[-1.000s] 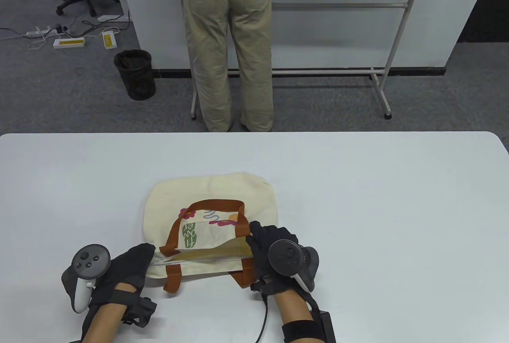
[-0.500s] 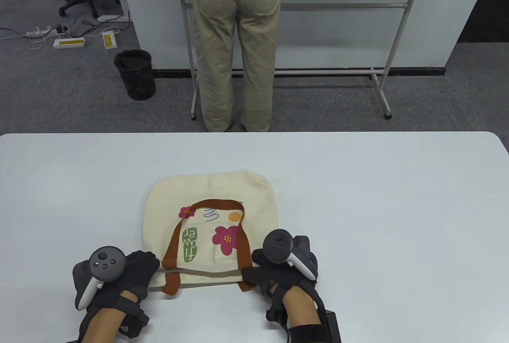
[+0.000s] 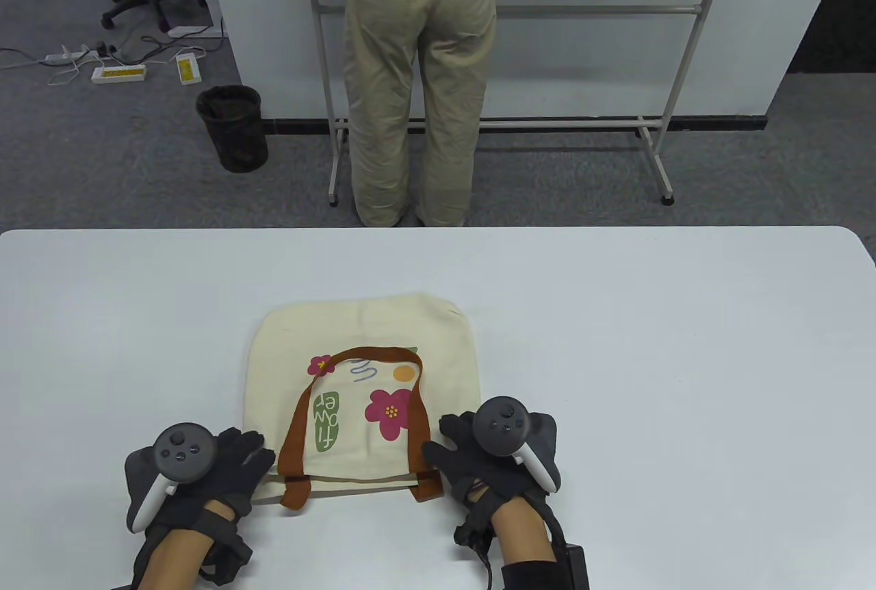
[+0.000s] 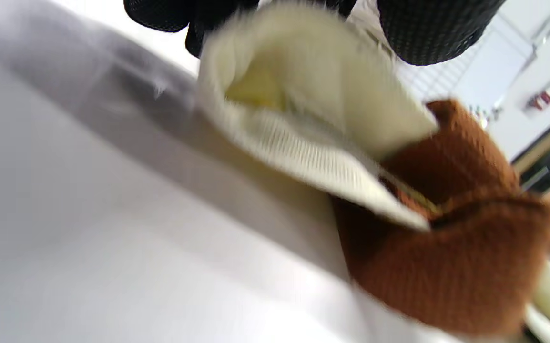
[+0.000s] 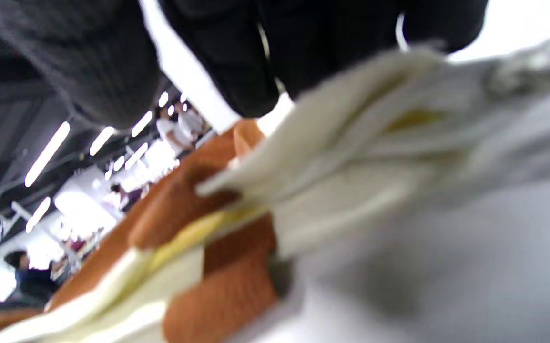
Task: Unzip the canvas bag
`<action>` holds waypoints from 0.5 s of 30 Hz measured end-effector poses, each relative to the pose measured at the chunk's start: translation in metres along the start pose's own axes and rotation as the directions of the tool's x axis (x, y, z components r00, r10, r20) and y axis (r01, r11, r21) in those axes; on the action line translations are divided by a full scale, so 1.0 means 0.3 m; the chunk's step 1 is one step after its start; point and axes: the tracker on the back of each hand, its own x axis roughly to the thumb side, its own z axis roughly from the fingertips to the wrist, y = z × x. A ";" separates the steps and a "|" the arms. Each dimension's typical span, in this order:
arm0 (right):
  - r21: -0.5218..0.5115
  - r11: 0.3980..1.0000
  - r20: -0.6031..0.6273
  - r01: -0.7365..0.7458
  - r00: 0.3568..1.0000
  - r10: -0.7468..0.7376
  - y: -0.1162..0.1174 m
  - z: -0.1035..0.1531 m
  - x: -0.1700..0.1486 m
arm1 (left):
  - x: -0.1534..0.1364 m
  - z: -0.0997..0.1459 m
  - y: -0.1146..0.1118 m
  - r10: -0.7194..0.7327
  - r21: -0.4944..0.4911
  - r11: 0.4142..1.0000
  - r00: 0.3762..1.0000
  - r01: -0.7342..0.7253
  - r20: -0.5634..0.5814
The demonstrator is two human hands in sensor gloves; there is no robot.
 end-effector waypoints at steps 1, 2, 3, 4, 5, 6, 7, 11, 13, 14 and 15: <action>-0.024 1.000 0.000 -0.007 1.000 0.007 -0.008 0.002 0.002 | 0.003 0.003 0.009 -0.002 0.036 0.999 1.000 0.002 0.009; -0.062 0.998 -0.001 -0.018 1.000 0.018 -0.019 0.006 0.007 | 0.009 0.008 0.024 -0.006 0.092 0.996 1.000 0.004 0.014; -0.087 0.996 0.001 -0.029 1.000 0.029 -0.027 0.009 0.012 | 0.014 0.012 0.033 -0.010 0.125 0.992 1.000 0.009 0.014; -0.120 0.992 0.005 -0.041 0.999 0.041 -0.036 0.013 0.021 | 0.021 0.017 0.048 -0.021 0.169 0.986 0.999 0.016 0.028; -0.149 0.988 0.009 -0.051 0.999 0.053 -0.044 0.018 0.030 | 0.029 0.023 0.061 -0.032 0.208 0.978 0.999 0.023 0.040; -0.177 0.982 0.015 -0.063 0.998 0.066 -0.053 0.024 0.042 | 0.039 0.028 0.074 -0.051 0.242 0.970 0.997 0.036 0.054; -0.197 0.978 0.023 -0.072 0.997 0.078 -0.059 0.028 0.052 | 0.047 0.031 0.082 -0.064 0.258 0.965 0.995 0.043 0.073; -0.280 0.955 0.068 -0.095 0.991 0.118 -0.078 0.048 0.106 | 0.101 0.051 0.104 -0.139 0.306 0.948 0.979 0.088 0.147; -0.298 0.948 0.105 -0.116 0.983 0.153 -0.080 0.059 0.139 | 0.137 0.063 0.105 -0.174 0.306 0.946 0.966 0.110 0.192; -0.303 0.944 0.118 -0.128 0.978 0.170 -0.080 0.064 0.152 | 0.149 0.067 0.103 -0.183 0.303 0.946 0.960 0.114 0.212; -0.310 0.939 0.133 -0.149 0.971 0.198 -0.078 0.069 0.168 | 0.168 0.073 0.099 -0.199 0.300 0.946 0.951 0.123 0.236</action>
